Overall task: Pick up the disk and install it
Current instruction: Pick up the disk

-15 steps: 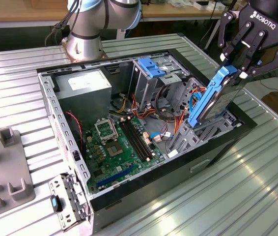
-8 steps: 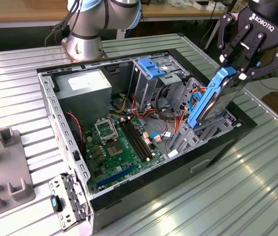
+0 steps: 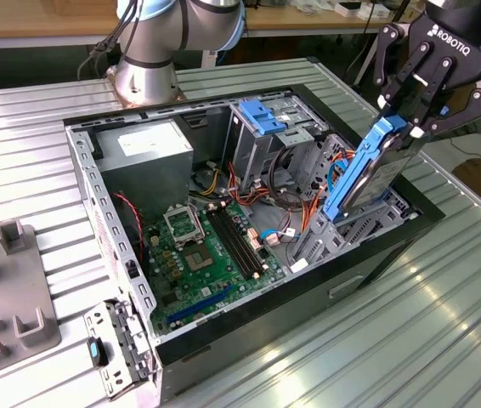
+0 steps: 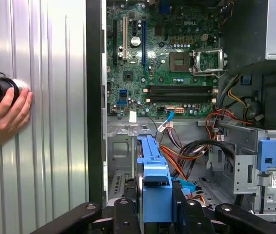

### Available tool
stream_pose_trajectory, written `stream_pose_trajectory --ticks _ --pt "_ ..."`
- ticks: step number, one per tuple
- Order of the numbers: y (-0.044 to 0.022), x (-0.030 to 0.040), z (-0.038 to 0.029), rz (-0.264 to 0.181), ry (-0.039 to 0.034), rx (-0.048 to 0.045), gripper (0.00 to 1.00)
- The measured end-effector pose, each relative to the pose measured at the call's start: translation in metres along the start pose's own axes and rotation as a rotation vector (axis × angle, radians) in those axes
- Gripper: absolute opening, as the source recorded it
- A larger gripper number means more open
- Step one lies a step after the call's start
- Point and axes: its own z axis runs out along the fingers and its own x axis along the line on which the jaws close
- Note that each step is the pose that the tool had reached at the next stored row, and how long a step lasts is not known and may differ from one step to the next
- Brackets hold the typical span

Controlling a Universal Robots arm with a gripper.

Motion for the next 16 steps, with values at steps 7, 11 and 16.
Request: stream_pose_trajectory --ticks 7,11,16 --pt "0.0001 0.0001 0.0046 0.000 -0.0002 0.0000 0.37" --pt "0.0002 0.0001 0.0064 0.000 -0.0002 0.0000 0.37" --pt "0.0010 0.0005 0.0239 0.000 -0.0001 0.0000 0.37"
